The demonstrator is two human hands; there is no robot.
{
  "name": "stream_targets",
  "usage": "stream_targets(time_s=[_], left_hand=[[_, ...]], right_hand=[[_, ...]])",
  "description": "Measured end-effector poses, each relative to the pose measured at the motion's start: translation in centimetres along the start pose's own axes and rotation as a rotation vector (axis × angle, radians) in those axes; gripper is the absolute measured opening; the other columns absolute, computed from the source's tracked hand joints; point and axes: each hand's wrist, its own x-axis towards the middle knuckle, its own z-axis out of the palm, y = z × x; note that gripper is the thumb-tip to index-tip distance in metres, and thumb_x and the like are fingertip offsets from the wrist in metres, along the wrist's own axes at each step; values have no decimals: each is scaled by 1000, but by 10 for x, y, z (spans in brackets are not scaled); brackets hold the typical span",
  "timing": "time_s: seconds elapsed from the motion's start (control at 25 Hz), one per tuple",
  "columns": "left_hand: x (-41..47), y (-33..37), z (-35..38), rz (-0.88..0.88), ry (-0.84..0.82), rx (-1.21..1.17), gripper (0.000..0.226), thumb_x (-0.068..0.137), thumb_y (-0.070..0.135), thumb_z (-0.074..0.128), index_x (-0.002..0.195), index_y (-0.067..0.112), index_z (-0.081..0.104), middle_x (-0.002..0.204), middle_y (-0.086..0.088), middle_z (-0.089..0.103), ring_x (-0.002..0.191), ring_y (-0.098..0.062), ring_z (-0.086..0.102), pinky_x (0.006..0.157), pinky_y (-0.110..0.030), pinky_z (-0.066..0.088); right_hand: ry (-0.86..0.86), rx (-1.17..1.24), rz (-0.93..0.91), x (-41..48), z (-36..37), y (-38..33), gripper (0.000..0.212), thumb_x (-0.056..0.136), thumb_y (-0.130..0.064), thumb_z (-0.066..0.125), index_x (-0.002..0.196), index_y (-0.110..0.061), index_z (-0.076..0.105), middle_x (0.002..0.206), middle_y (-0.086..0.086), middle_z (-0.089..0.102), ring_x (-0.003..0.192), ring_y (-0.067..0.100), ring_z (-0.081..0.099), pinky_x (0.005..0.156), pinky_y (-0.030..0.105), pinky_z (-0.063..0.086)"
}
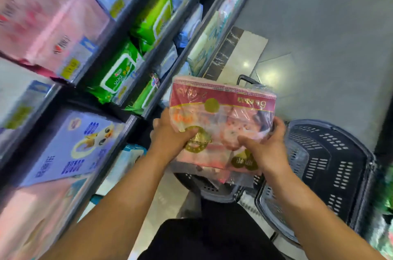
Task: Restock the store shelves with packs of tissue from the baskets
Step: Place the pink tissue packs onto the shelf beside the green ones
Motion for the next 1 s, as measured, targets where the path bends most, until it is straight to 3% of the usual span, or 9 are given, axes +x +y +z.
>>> stream_targets(time_s=[0.08, 0.16, 0.24, 0.32, 0.44, 0.68, 0.84, 1.0], left_hand=[[-29, -14, -27, 8, 59, -41, 80, 45, 69, 75, 112, 45, 38, 119, 2, 59, 112, -25, 56, 96, -48, 46], [-59, -32, -54, 44, 97, -101, 88, 46, 70, 79, 119, 38, 42, 116, 6, 61, 110, -23, 59, 93, -51, 49], [-101, -42, -87, 66, 135, -134, 77, 53, 58, 81, 117, 34, 45, 106, 17, 58, 103, -16, 61, 90, -43, 50], [-143, -52, -111, 60, 204, -159, 60, 59, 46, 80, 104, 33, 43, 99, 15, 58, 93, -11, 60, 83, -34, 50], [-214, -81, -151, 14, 338, -199, 77, 46, 62, 73, 106, 45, 29, 114, 3, 59, 105, -23, 59, 90, -44, 49], [-323, -124, -213, -79, 548, -217, 88, 61, 48, 84, 128, 36, 29, 125, 4, 57, 113, -25, 56, 94, -46, 48], [-390, -137, -240, -117, 710, -292, 93, 51, 61, 79, 127, 41, 28, 125, 5, 58, 113, -25, 57, 93, -48, 49], [-443, -139, -255, -123, 856, -357, 77, 63, 43, 85, 119, 41, 31, 115, 10, 58, 109, -21, 58, 92, -43, 50]], right_hand=[[-55, -27, -48, -27, 10, -14, 91, 64, -19, 86, 127, -47, 25, 128, 0, 52, 105, 24, 62, 91, 48, 53], [-106, -40, -106, -55, 20, -21, 92, 66, -16, 85, 132, -40, 26, 118, -2, 57, 100, 20, 65, 87, 44, 55], [-180, -52, -169, -92, 29, -32, 88, 71, -10, 83, 132, -35, 25, 107, -12, 59, 90, 12, 67, 79, 38, 58], [-241, -90, -234, -124, 36, -38, 85, 73, -10, 82, 130, -36, 25, 106, -12, 59, 88, 14, 67, 78, 43, 58], [-304, -157, -351, -182, 54, -46, 79, 73, -13, 82, 123, -36, 27, 107, -6, 61, 87, 12, 66, 74, 36, 56], [-442, -177, -511, -277, 82, -72, 79, 70, -16, 83, 124, -36, 29, 106, -12, 56, 95, 20, 62, 82, 47, 54], [-592, -202, -650, -328, 99, -100, 79, 61, -27, 83, 127, -29, 38, 102, -16, 56, 94, 16, 62, 73, 32, 52], [-750, -250, -743, -360, 115, -131, 74, 71, -17, 83, 119, -46, 34, 103, -17, 57, 95, 15, 61, 73, 31, 50]])
